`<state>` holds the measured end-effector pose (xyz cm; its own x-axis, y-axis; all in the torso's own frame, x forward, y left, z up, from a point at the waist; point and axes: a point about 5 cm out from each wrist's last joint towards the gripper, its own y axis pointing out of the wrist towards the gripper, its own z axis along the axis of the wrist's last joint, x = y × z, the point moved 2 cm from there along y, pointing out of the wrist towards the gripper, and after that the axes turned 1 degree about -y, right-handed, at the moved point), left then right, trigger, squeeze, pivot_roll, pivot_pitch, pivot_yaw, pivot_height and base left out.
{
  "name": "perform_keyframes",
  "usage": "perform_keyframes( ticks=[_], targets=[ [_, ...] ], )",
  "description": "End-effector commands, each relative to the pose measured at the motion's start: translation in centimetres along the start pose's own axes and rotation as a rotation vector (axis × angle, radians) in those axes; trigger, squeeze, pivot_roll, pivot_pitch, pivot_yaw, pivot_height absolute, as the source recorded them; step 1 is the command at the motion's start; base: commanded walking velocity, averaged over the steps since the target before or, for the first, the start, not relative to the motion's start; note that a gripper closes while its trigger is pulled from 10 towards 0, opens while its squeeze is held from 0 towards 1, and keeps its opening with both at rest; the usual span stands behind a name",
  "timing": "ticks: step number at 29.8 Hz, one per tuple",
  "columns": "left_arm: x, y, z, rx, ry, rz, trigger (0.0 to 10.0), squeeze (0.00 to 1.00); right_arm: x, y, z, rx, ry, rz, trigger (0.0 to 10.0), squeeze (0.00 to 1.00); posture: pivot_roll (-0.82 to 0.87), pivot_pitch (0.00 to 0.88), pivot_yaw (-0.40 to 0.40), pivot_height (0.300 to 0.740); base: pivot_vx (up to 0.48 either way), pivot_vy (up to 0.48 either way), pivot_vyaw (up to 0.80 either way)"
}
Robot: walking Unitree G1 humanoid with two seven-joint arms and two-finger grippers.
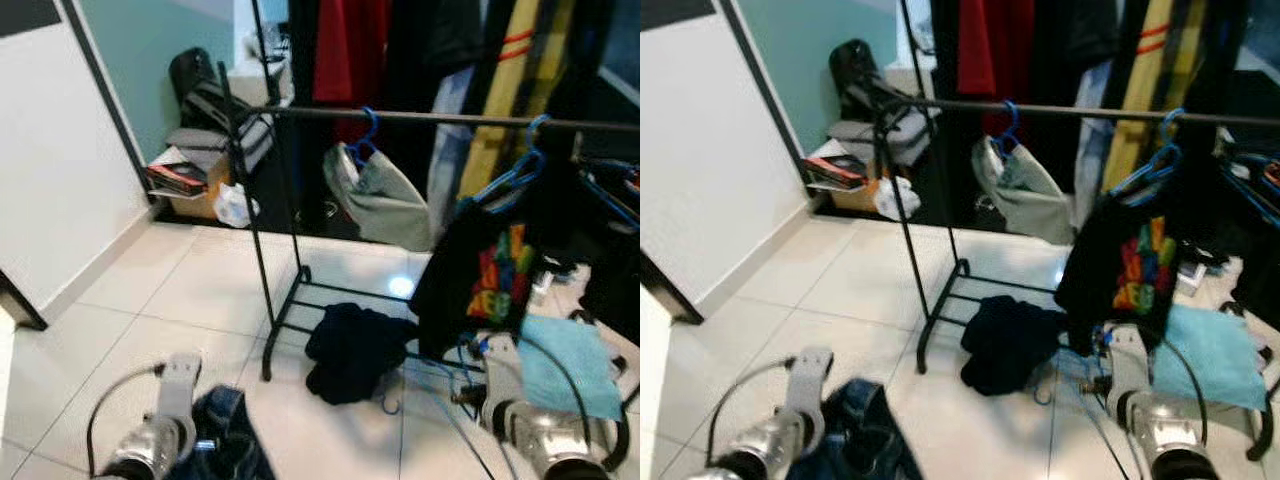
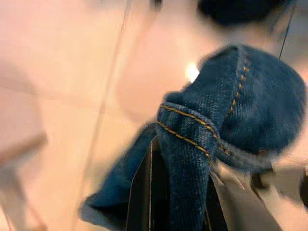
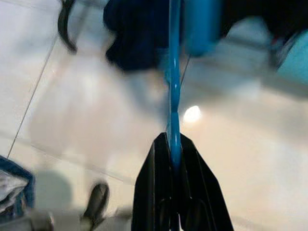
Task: Hang hanger
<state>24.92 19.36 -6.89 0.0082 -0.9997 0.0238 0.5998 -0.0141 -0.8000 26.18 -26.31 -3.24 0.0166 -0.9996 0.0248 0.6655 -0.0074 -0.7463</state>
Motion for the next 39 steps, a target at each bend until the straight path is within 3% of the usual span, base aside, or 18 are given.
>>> perform_keyframes(
  ticks=[1, 4, 6, 9, 39],
  targets=[
    [-0.1, -0.2, -2.9, -0.115, 0.040, 0.031, 10.0, 0.00, -1.5, 0.3, -3.5, -0.121, -0.042, 0.024, 10.0, 0.00, -0.05, 0.000, 0.056, 0.740, 0.000, 0.000, 0.79],
    [0.1, -0.2, -3.3, -0.139, 0.072, 0.020, 10.0, 0.00, -1.7, 0.1, -4.7, -0.172, -0.086, 0.029, 10.0, 0.00, -0.05, 0.000, 0.056, 0.740, 0.000, 0.000, 0.78],
    [0.7, -0.1, -3.4, -0.150, 0.161, -0.005, 10.0, 0.00, -2.5, 0.2, -6.5, -0.252, -0.278, 0.051, 10.0, 0.00, -0.03, 0.000, 0.040, 0.740, 0.000, 0.000, 0.78],
    [1.0, -0.1, -3.5, -0.153, 0.199, -0.001, 10.0, 0.00, -3.0, 0.3, -7.0, -0.267, -0.359, 0.049, 10.0, 0.00, -0.03, 0.000, 0.032, 0.740, 0.000, 0.000, 0.78],
    [0.8, -0.1, -3.4, -0.157, 0.256, 0.026, 10.0, 0.00, -3.6, 0.6, -7.1, -0.281, -0.427, 0.019, 10.0, 0.00, -0.03, 0.000, 0.051, 0.740, 0.000, 0.000, 0.79]
  ],
)
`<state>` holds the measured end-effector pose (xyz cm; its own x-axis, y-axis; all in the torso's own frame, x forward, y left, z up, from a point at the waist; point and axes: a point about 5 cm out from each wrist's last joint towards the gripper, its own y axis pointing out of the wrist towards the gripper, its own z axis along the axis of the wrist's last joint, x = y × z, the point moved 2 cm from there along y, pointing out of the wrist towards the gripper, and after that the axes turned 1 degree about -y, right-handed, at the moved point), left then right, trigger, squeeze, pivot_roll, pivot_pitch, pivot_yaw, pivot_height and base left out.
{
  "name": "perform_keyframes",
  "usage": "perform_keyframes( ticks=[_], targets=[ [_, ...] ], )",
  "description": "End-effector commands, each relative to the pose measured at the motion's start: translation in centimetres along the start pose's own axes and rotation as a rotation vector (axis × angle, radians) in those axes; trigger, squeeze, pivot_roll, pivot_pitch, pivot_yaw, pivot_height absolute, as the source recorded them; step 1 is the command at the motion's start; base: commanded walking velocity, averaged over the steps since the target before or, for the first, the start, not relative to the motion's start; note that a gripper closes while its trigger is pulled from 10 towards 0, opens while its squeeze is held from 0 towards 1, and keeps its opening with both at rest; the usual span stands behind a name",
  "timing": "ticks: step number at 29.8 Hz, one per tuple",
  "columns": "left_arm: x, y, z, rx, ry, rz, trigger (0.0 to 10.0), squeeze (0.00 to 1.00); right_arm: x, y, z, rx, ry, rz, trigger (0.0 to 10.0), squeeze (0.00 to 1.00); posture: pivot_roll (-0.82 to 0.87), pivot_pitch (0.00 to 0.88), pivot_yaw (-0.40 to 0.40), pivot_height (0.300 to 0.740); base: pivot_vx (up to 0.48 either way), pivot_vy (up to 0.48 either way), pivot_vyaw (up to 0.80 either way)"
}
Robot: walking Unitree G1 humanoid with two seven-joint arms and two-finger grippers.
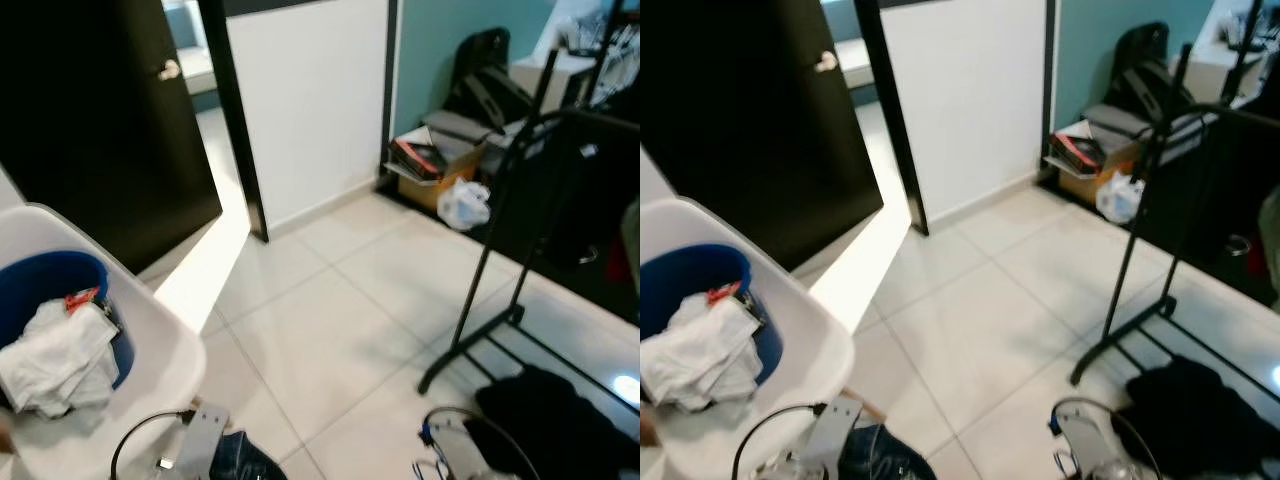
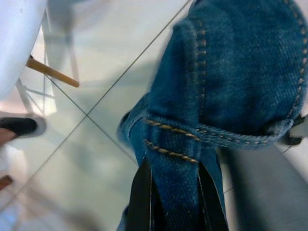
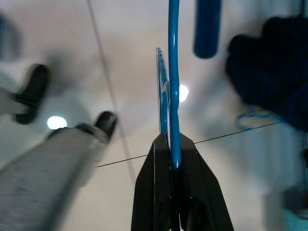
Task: Hang hanger
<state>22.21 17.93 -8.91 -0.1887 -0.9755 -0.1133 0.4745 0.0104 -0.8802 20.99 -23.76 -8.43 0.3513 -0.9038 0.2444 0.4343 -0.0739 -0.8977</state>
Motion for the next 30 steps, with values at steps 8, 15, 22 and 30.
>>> perform_keyframes(
  ticks=[8, 15, 22, 30],
  targets=[
    [-0.54, -0.04, -0.11, -0.007, 0.015, 0.013, 10.0, 0.00, -0.68, 0.11, 0.57, 0.009, -0.021, 0.021, 10.0, 0.00, -0.03, 0.000, 0.049, 0.740, 0.000, 0.000, 0.79],
    [-0.47, -0.04, -0.03, -0.004, 0.014, 0.009, 10.0, 0.00, -0.65, 0.10, 0.59, 0.008, -0.030, 0.024, 10.0, 0.00, -0.04, 0.000, 0.048, 0.740, 0.000, 0.000, 0.79],
    [-0.43, -0.04, -0.06, -0.005, 0.014, 0.004, 10.0, 0.00, -0.62, 0.09, 0.60, 0.008, -0.034, 0.025, 10.0, 0.00, -0.05, 0.000, 0.050, 0.740, 0.000, 0.000, 0.79],
    [-0.37, -0.03, -0.16, -0.008, 0.014, -0.002, 10.0, 0.00, -0.63, 0.09, 0.55, 0.006, -0.042, 0.026, 10.0, 0.00, -0.05, 0.000, 0.048, 0.740, 0.000, 0.000, 0.79]
  ],
)
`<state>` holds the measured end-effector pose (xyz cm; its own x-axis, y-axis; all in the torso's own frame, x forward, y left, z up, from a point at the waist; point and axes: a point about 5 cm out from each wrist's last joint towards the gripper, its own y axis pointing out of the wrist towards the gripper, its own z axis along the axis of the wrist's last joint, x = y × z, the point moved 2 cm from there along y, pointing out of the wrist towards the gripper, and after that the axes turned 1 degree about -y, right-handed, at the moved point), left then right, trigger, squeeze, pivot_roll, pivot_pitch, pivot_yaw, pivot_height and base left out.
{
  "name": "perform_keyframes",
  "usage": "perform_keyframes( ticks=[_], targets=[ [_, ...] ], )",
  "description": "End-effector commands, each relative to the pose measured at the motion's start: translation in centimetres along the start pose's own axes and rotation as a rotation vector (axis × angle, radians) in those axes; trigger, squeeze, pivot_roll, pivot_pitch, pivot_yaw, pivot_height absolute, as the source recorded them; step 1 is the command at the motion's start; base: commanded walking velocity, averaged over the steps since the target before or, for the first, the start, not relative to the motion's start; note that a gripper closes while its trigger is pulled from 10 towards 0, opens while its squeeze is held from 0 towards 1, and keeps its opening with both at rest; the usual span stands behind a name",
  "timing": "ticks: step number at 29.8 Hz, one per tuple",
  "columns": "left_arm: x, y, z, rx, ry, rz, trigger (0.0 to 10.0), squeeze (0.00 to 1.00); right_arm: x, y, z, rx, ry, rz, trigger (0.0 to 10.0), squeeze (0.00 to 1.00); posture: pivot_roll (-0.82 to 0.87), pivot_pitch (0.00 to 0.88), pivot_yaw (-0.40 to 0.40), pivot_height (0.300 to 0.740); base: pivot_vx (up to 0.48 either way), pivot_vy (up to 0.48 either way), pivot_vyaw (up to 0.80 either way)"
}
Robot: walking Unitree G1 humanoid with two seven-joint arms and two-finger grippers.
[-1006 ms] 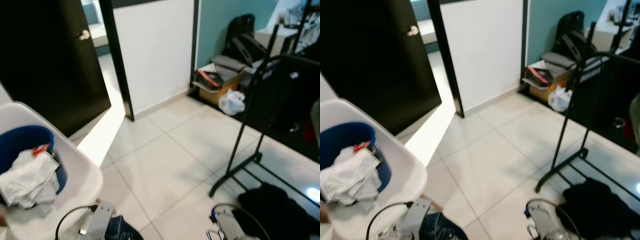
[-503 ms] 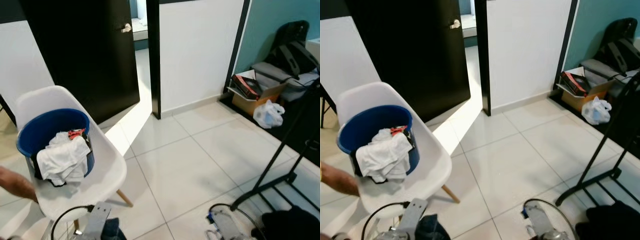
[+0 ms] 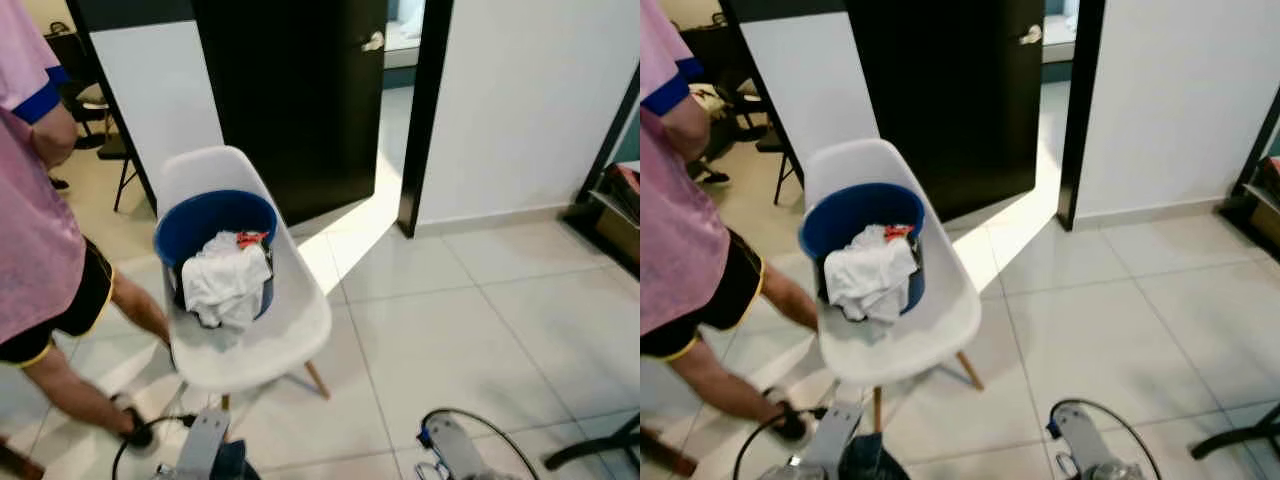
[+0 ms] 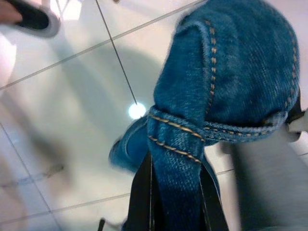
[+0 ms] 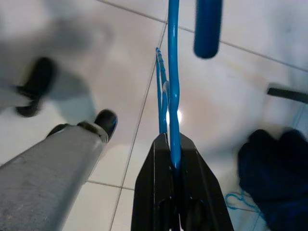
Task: Hang hanger
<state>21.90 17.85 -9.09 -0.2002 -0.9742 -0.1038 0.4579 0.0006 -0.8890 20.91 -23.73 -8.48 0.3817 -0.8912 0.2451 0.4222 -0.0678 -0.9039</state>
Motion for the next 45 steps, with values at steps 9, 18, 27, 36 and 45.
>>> perform_keyframes(
  ticks=[9, 18, 27, 36, 45],
  targets=[
    [-0.54, -0.06, 0.20, 0.008, 0.008, 0.013, 10.0, 0.00, -0.54, 0.09, 0.71, 0.017, -0.020, 0.016, 10.0, 0.00, -0.05, 0.000, 0.046, 0.740, 0.000, 0.000, 0.79],
    [-0.64, -0.06, 0.22, 0.010, -0.003, 0.023, 10.0, 0.00, -0.59, 0.09, 0.81, 0.020, -0.022, 0.019, 10.0, 0.00, -0.05, 0.000, 0.048, 0.740, 0.000, 0.000, 0.79],
    [-0.62, -0.06, 0.24, 0.011, 0.001, 0.021, 10.0, 0.00, -0.59, 0.09, 0.85, 0.022, -0.027, 0.022, 10.0, 0.00, -0.05, 0.000, 0.046, 0.740, 0.000, 0.000, 0.79],
    [-0.55, -0.06, 0.14, 0.009, -0.007, 0.014, 10.0, 0.00, -0.64, 0.10, 0.80, 0.022, -0.030, 0.024, 10.0, 0.00, -0.05, 0.000, 0.047, 0.740, 0.000, 0.000, 0.79],
    [-0.61, -0.05, 0.22, 0.030, -0.047, 0.035, 10.0, 0.00, -0.59, 0.09, 0.79, 0.023, -0.032, 0.022, 10.0, 0.00, -0.05, 0.000, 0.048, 0.740, 0.000, 0.000, 0.79]
  ],
)
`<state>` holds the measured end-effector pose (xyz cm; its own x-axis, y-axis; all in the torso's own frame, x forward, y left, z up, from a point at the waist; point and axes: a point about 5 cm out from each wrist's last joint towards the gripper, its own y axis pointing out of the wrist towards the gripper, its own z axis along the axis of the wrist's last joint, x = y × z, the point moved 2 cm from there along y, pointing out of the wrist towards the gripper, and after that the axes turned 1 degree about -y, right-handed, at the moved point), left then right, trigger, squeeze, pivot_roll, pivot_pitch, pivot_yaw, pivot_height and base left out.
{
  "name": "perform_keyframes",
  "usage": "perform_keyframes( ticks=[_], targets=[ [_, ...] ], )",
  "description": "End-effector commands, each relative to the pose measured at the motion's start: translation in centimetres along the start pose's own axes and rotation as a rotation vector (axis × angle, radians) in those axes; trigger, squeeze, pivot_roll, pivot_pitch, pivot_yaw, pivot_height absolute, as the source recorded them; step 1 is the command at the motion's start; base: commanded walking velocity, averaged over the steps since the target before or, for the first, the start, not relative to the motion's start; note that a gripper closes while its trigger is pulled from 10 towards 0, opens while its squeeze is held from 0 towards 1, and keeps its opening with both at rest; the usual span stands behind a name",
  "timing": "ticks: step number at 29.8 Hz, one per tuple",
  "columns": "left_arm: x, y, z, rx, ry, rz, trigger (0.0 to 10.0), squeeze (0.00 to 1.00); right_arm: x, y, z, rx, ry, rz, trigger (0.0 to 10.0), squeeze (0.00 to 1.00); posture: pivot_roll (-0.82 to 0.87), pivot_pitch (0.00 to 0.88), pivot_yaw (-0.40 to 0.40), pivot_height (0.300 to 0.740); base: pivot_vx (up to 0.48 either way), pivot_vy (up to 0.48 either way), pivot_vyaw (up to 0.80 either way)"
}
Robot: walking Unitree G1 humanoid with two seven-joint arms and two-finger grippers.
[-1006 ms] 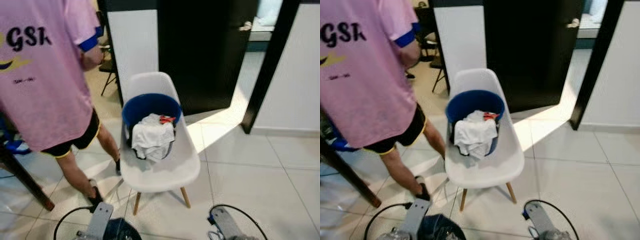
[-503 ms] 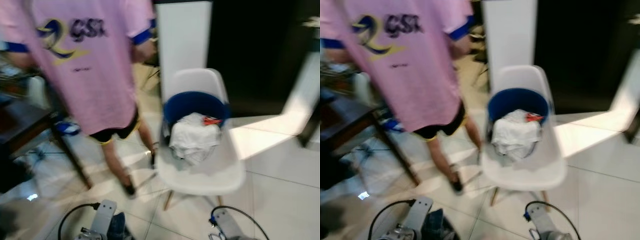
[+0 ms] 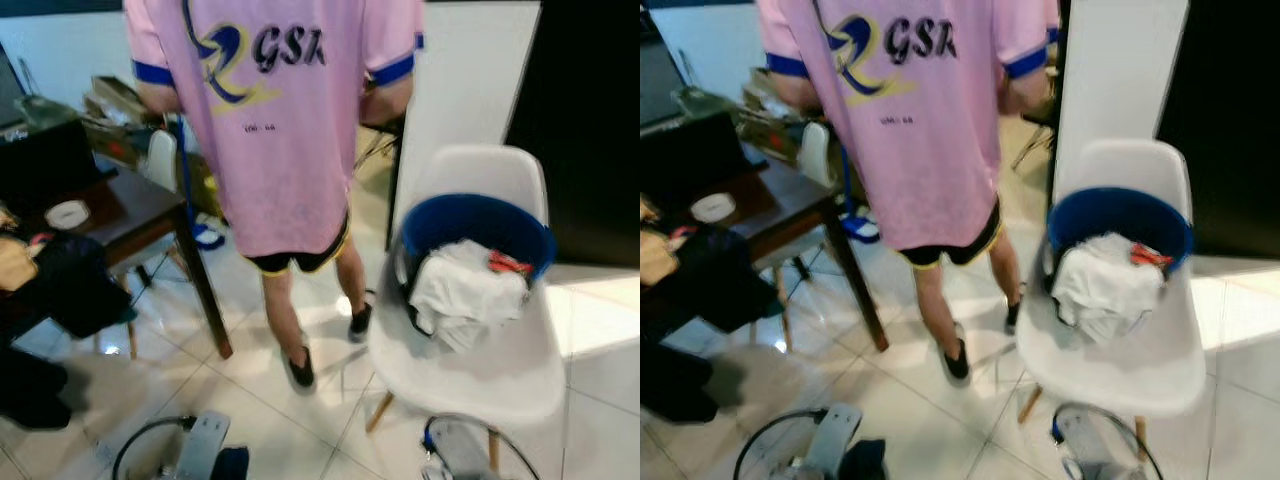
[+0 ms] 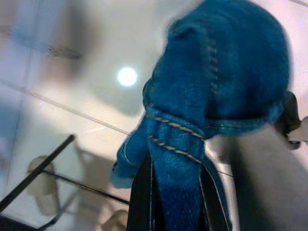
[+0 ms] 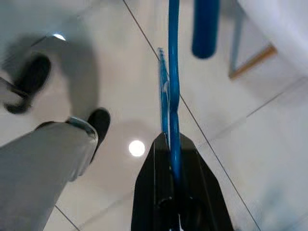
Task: Hang hanger
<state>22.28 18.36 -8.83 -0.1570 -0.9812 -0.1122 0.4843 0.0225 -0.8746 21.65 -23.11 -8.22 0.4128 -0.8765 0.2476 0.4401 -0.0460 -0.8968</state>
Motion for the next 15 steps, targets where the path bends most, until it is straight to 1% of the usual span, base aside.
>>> perform_keyframes(
  ticks=[1, 2, 4, 5, 6, 7, 8, 9, 10, 11, 12, 13, 14, 15],
  targets=[
    [-0.1, 0.0, -0.1, 0.013, -0.023, 0.020, 10.0, 0.00, -0.4, 0.1, -0.2, -0.003, 0.001, 0.011, 10.0, 0.00, -0.05, 0.000, 0.048, 0.740, 0.000, 0.000, 0.79],
    [-0.2, 0.0, 0.0, 0.024, -0.045, 0.039, 10.0, 0.00, -0.3, 0.0, -0.1, 0.002, -0.013, 0.008, 10.0, 0.00, -0.04, 0.000, 0.045, 0.740, 0.315, 0.000, 0.79],
    [-0.3, 0.0, -0.1, 0.053, -0.114, 0.082, 10.0, 0.00, -0.2, 0.0, 0.1, 0.035, -0.007, -0.011, 10.0, 0.00, -0.04, 0.000, 0.041, 0.740, 0.322, 0.000, 0.55],
    [-0.3, 0.0, -0.1, 0.053, -0.114, 0.082, 10.0, 0.00, -0.2, 0.0, 0.1, 0.035, -0.007, -0.011, 10.0, 0.00, -0.04, 0.000, 0.041, 0.740, 0.322, 0.000, 0.55],
    [-0.4, 0.0, 0.0, 0.073, -0.160, 0.098, 10.0, 0.00, -0.1, 0.0, 0.2, 0.061, 0.029, -0.030, 10.0, 0.00, -0.04, 0.000, 0.042, 0.740, 0.266, 0.000, 0.00],
    [-0.4, -0.1, 0.0, 0.085, -0.188, 0.105, 10.0, 0.00, 0.0, 0.0, 0.2, 0.076, 0.058, -0.043, 10.0, 0.00, -0.04, 0.000, 0.042, 0.740, 0.266, 0.000, 0.00],
    [-0.4, -0.1, 0.0, 0.085, -0.188, 0.105, 10.0, 0.00, 0.0, 0.0, 0.2, 0.076, 0.058, -0.043, 10.0, 0.00, -0.04, 0.000, 0.042, 0.740, 0.266, 0.000, 0.00],
    [-0.4, -0.1, 0.1, 0.108, -0.194, 0.113, 10.0, 0.00, 0.0, 0.0, 0.4, 0.108, 0.103, -0.052, 10.0, 0.00, -0.04, 0.000, 0.043, 0.740, 0.000, 0.000, 0.00],
    [-0.5, -0.2, 0.5, 0.151, -0.195, 0.121, 10.0, 0.00, -0.2, -0.1, 0.9, 0.180, 0.178, -0.042, 10.0, 0.00, -0.03, 0.000, 0.045, 0.740, 0.000, 0.000, 0.00],
    [-0.5, -0.2, 0.5, 0.151, -0.195, 0.121, 10.0, 0.00, -0.2, -0.1, 0.9, 0.180, 0.178, -0.042, 10.0, 0.00, -0.03, 0.000, 0.045, 0.740, 0.000, 0.000, 0.00],
    [-0.6, -0.3, 0.8, 0.196, -0.192, 0.127, 10.0, 0.00, -0.3, -0.3, 1.4, 0.257, 0.239, -0.023, 10.0, 0.00, -0.03, 0.000, 0.046, 0.740, 0.000, 0.000, 0.00],
    [-0.6, -0.3, 0.8, 0.196, -0.192, 0.127, 10.0, 0.00, -0.3, -0.3, 1.4, 0.257, 0.239, -0.023, 10.0, 0.00, -0.03, 0.000, 0.046, 0.740, 0.000, 0.000, 0.00],
    [-0.7, -0.4, 1.1, 0.235, -0.190, 0.131, 10.0, 0.00, -0.4, -0.4, 1.9, 0.319, 0.272, -0.005, 10.0, 0.00, -0.03, 0.000, 0.046, 0.740, 0.000, 0.000, 0.00],
    [-0.8, -0.5, 1.4, 0.274, -0.188, 0.136, 10.0, 0.00, -0.6, -0.6, 2.5, 0.374, 0.274, 0.026, 10.0, 0.00, -0.03, 0.000, 0.047, 0.740, 0.000, 0.000, 0.00]
  ],
)
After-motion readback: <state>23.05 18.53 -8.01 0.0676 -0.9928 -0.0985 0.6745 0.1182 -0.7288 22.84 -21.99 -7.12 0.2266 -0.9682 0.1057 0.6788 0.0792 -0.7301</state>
